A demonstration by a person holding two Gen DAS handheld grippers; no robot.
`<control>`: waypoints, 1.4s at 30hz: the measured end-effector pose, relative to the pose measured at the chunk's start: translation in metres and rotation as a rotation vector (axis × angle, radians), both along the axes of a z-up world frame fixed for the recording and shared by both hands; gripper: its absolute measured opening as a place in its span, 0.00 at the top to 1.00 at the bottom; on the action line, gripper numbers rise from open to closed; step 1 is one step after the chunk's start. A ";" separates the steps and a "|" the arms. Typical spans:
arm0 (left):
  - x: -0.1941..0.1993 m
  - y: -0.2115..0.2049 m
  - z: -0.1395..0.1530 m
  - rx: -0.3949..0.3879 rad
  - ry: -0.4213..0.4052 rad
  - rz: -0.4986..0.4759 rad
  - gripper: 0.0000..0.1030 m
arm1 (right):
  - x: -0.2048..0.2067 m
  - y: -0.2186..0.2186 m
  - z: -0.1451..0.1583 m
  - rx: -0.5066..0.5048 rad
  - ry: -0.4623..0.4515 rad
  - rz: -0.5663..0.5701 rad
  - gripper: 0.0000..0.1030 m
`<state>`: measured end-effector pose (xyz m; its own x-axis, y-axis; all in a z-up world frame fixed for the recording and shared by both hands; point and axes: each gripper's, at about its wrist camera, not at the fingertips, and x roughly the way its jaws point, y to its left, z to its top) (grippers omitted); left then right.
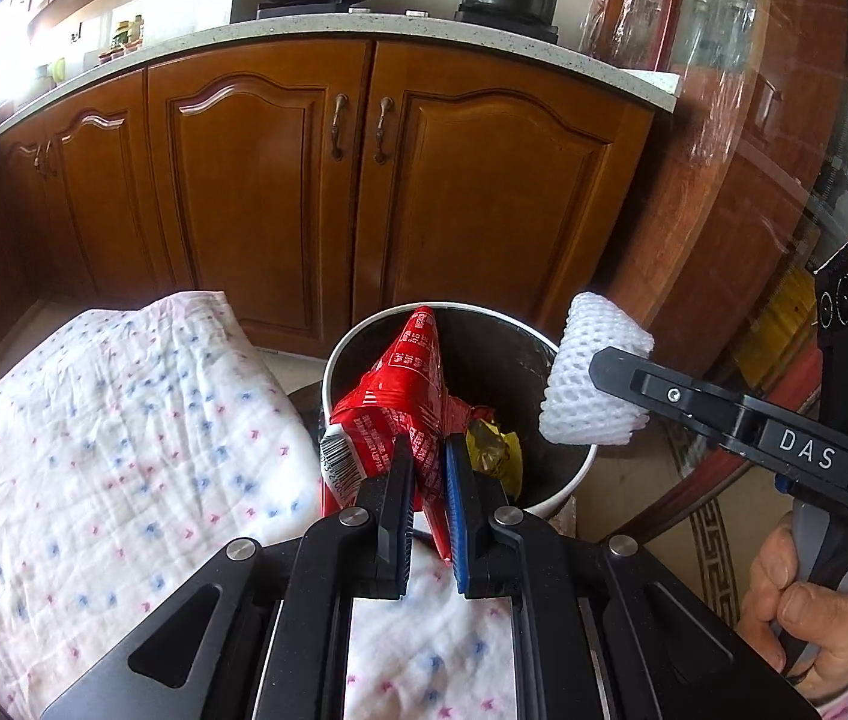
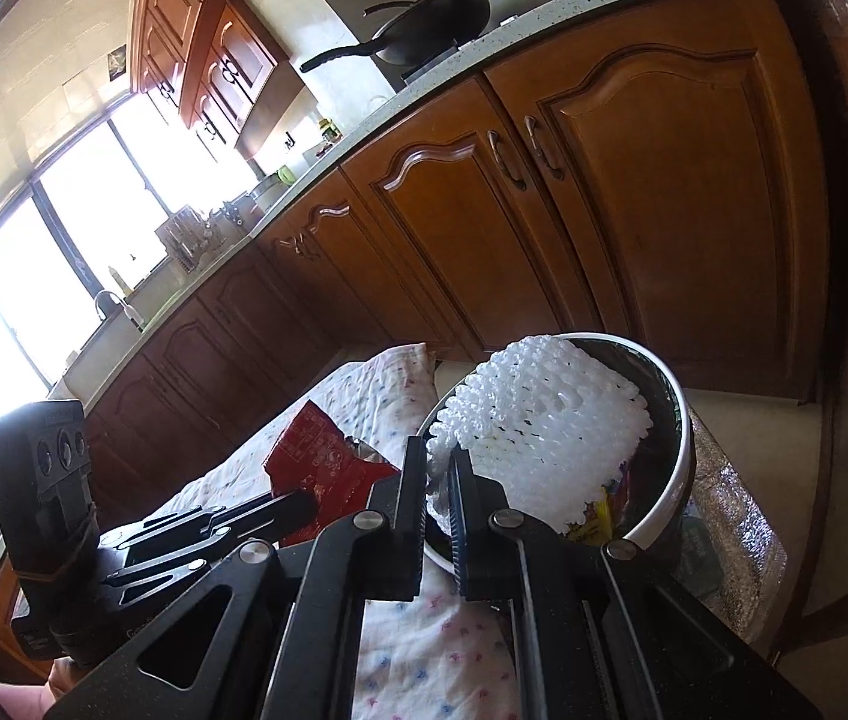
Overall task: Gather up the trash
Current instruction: 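Carry the red wrapper and foam net over the bin and open both grippers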
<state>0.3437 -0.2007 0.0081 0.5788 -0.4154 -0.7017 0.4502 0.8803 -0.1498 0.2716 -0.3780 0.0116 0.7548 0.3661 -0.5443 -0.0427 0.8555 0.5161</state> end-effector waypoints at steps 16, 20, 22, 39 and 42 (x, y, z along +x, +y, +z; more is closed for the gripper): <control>0.055 -0.038 -0.030 0.055 0.071 -0.015 0.91 | 0.037 -0.013 -0.030 -0.027 0.114 0.028 0.92; 0.060 -0.045 -0.035 0.065 0.084 -0.017 0.91 | 0.042 -0.015 -0.034 -0.032 0.136 0.037 0.90; 0.063 -0.048 -0.038 0.073 0.089 -0.019 0.90 | 0.046 -0.017 -0.036 -0.031 0.147 0.040 0.89; 0.060 -0.051 -0.042 0.078 0.095 0.000 0.49 | 0.041 -0.036 -0.044 0.016 0.159 0.002 0.61; 0.054 -0.043 -0.040 0.069 0.095 0.012 0.48 | 0.036 -0.037 -0.040 0.018 0.149 -0.008 0.58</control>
